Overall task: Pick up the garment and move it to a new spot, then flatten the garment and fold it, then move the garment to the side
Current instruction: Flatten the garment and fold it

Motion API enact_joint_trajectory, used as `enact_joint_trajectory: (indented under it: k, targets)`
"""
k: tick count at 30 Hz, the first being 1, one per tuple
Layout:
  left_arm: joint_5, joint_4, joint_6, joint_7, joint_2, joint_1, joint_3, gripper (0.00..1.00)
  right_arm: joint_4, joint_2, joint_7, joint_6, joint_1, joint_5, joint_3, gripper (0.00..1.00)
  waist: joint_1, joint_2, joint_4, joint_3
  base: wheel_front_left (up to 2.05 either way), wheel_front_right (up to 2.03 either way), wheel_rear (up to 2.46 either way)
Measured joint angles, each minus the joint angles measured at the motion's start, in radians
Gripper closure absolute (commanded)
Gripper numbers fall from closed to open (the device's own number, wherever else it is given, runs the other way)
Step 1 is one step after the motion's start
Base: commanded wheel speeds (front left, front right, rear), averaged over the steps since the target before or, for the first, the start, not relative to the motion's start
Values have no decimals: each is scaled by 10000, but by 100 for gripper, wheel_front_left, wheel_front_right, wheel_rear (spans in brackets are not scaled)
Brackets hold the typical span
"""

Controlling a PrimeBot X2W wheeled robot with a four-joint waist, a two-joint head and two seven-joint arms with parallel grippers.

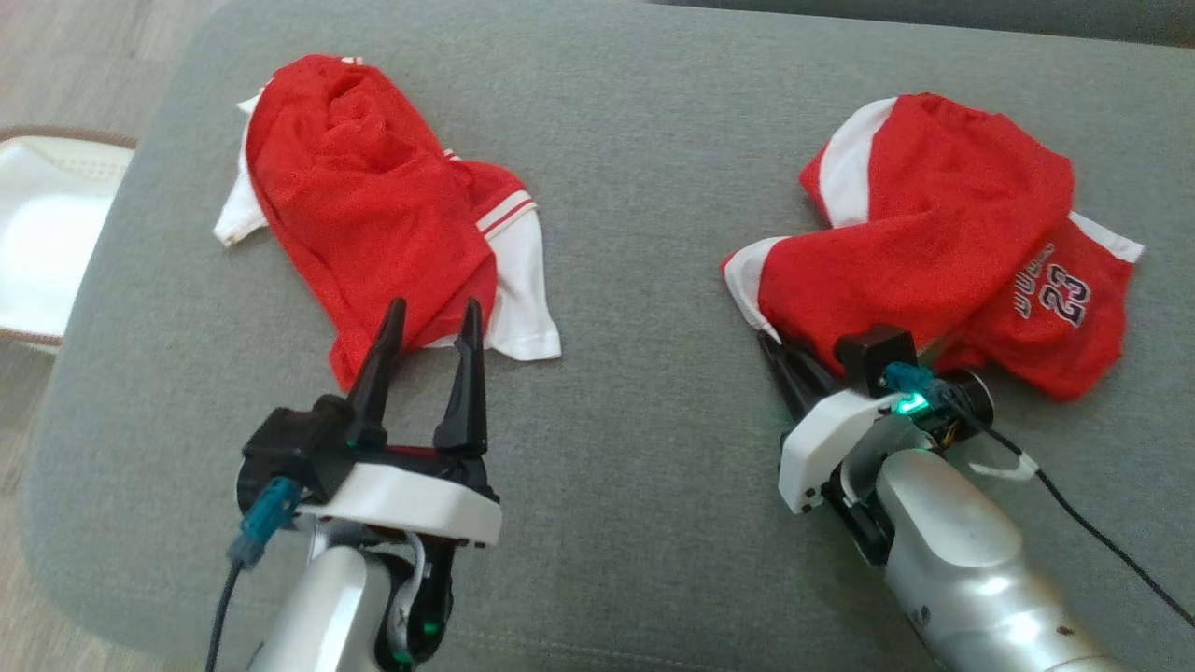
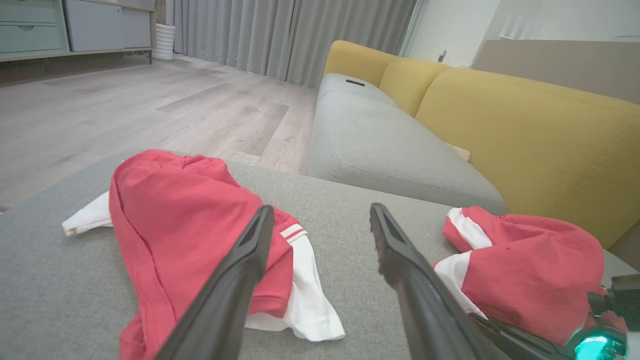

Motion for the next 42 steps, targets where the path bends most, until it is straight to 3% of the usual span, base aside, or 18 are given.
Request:
enact_joint_trajectory:
  k: [4,9,20,30,31,32,37,42]
  targets:
    - [10,0,-8,0,2,2,224,0,13,6,-366,0,84,111,8,100,0,0,-331,-123,0,0,0]
    - [12,4,-21,0,0,62,276,0,-278,0,-608,0,658,-150,-736,100,0,0,-936,-379,0,0,0]
    - [10,-25,-10,0,-2,277,393,0,-2633,-715,-270,0,3136,-1329,-3975,100,0,0,-2390,-1068,0,0,0]
    - [10,-13,-23,0,-2,492,393,0,-4844,-240,1160,0,4571,-2604,-6842,100,0,0,-2723,-1335,0,0,0]
    - [10,-10,-25,0,-2,492,393,0,-4993,-140,1202,0,4599,-2669,-7022,91,0,0,-2700,-1334,0,0,0]
    - [10,-8,-56,0,0,492,391,0,-5179,-100,1200,0,4625,-2754,-7074,2,0,0,-2672,-1332,0,0,0]
    - [10,4,-105,0,2,493,403,0,-5898,111,1139,0,4631,-2911,-7055,0,0,0,-2586,-1326,0,0,0]
    - [12,38,-111,0,0,494,408,0,-6836,167,708,0,4636,-2418,-6264,0,0,0,-2515,-1360,0,0,0]
